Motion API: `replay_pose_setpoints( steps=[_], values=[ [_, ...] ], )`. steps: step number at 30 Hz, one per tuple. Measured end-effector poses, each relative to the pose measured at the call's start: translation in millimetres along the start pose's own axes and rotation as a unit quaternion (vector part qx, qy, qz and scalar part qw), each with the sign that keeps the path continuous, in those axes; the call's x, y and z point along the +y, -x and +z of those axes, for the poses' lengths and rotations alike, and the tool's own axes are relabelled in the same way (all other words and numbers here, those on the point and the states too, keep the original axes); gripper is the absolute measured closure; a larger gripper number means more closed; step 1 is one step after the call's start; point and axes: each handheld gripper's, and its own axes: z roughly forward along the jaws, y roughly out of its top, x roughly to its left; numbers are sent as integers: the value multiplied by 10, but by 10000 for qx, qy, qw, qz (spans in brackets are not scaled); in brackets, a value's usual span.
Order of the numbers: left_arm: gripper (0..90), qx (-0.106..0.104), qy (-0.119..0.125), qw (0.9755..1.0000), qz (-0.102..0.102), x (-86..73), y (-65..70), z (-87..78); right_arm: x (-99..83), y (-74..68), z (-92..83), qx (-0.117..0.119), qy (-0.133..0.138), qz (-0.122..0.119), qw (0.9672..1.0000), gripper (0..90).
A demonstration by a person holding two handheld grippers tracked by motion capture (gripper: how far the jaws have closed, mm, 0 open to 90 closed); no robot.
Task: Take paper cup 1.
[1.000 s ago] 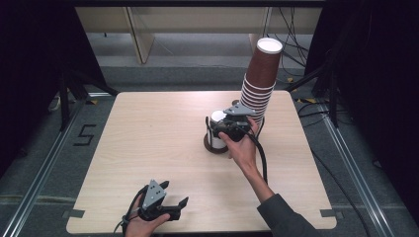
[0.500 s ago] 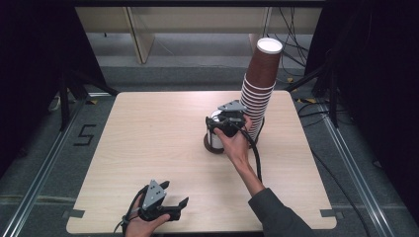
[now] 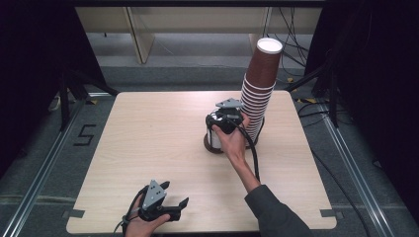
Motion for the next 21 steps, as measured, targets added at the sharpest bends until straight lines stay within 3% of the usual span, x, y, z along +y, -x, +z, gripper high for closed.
replay_pose_setpoints(
  steps=[2, 8, 17, 21],
  values=[
    [148, -23, 7, 10000, 18, -3, -1, 10, 37, 9, -38, -5, 48, -137, 9999, 345],
    [148, -5, -40, 10000, 45, -5, 4, 12, 219, 8, -228, -30, 298, -191, 9994, 346],
    [148, -9, -44, 10000, 51, -5, 7, 13, 417, 32, -431, 95, 510, -95, 9986, 347],
    [148, -11, -38, 10000, 49, -5, 5, 15, 460, 37, -535, 256, 616, -105, 9977, 347]
  ],
)
